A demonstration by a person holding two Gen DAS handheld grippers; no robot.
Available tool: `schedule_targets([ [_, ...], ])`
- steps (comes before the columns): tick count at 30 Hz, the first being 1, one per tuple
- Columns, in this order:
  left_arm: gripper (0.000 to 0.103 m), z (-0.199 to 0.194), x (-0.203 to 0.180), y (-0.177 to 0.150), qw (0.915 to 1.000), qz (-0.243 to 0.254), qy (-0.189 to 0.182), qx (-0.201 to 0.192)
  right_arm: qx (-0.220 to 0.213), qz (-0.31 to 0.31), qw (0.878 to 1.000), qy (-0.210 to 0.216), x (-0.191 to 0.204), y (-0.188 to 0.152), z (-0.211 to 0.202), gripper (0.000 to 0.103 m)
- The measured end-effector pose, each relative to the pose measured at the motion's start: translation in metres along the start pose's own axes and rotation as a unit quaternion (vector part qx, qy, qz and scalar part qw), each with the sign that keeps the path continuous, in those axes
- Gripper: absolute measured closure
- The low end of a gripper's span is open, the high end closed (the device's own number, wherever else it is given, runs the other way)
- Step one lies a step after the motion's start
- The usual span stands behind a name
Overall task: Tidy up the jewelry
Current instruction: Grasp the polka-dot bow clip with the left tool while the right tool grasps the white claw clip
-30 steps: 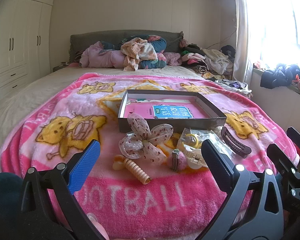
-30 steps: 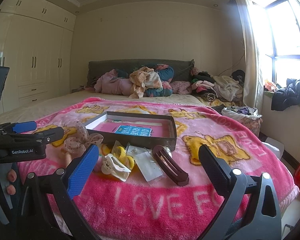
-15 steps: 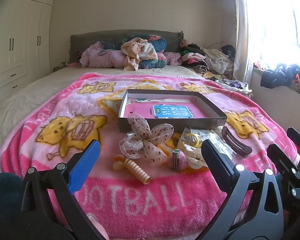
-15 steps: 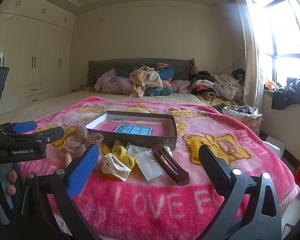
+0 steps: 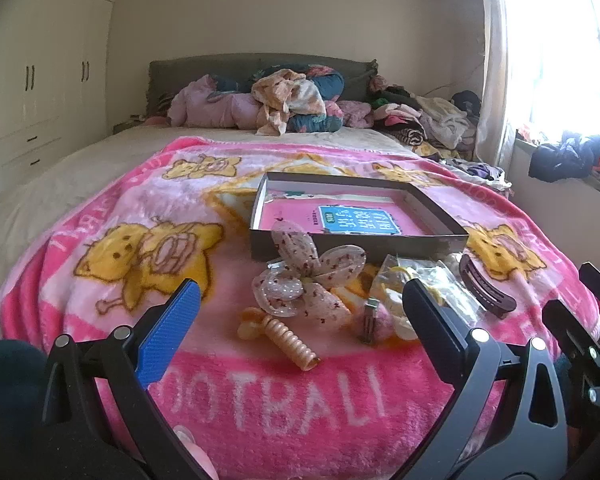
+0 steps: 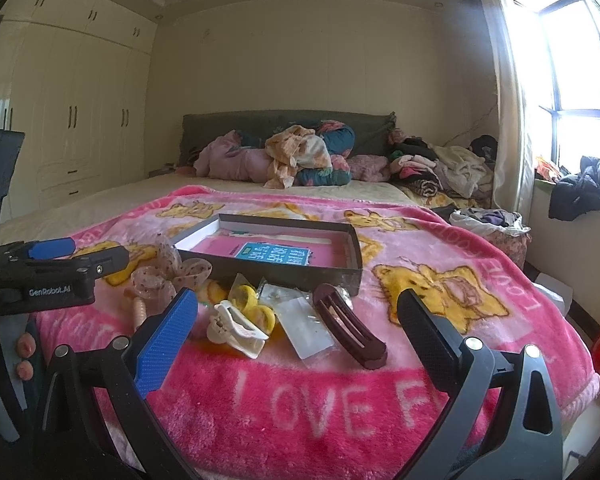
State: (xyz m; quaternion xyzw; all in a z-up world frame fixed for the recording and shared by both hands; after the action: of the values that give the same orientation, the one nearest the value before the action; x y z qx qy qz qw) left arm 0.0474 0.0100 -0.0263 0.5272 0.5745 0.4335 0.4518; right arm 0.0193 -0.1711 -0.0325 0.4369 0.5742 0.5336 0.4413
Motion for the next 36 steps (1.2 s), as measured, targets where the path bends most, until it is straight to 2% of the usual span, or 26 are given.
schedule_targets([
  [12,0.01,0.024,0.031,-0.014,0.9984,-0.027,0.024,0.044,0.052,-0.024,0.997,0.06,0.028,-0.016,0.027,0.006],
  [17,0.01,0.038,0.041,-0.023,0.9967,-0.038,0.023,0.069,0.071,-0.069,0.991,0.085,0.048,-0.028,0.039,0.006],
  [21,0.01,0.048,0.042,-0.026,0.9962,-0.038,0.006,0.078,0.082,-0.104,0.986,0.099,0.058,-0.036,0.047,0.006],
  [24,0.01,0.055,0.041,-0.025,0.996,-0.034,-0.012,0.082,0.107,-0.123,0.98,0.113,0.063,-0.046,0.059,0.006],
  [28,0.01,0.067,0.038,-0.027,0.994,-0.034,-0.038,0.097,0.121,-0.14,0.976,0.118,0.066,-0.056,0.071,0.007],
  [32,0.01,0.08,0.036,-0.031,0.9909,-0.033,-0.057,0.117,0.122,-0.189,0.968,0.112,0.07,-0.064,0.08,0.007],
  [34,0.011,0.085,0.035,-0.034,0.9894,-0.033,-0.064,0.126,0.124,-0.208,0.964,0.113,0.071,-0.068,0.083,0.011],
  [36,0.013,0.089,0.035,-0.037,0.9885,-0.032,-0.066,0.133,0.134,-0.218,0.959,0.119,0.072,-0.073,0.088,0.023],
])
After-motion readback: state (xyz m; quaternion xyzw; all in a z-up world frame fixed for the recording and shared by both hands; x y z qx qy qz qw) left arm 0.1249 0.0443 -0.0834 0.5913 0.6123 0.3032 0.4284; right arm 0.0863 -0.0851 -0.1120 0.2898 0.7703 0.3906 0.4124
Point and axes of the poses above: each gripper's, at about its wrist camera, not at the fingertips, and z roughly the way its jaws point, x to its left, y to its top, the point moved 4 cm from there along z, roughly the way its jaws point, and after that the axes turned 15 degrees about -x, right-handed, at the moved point
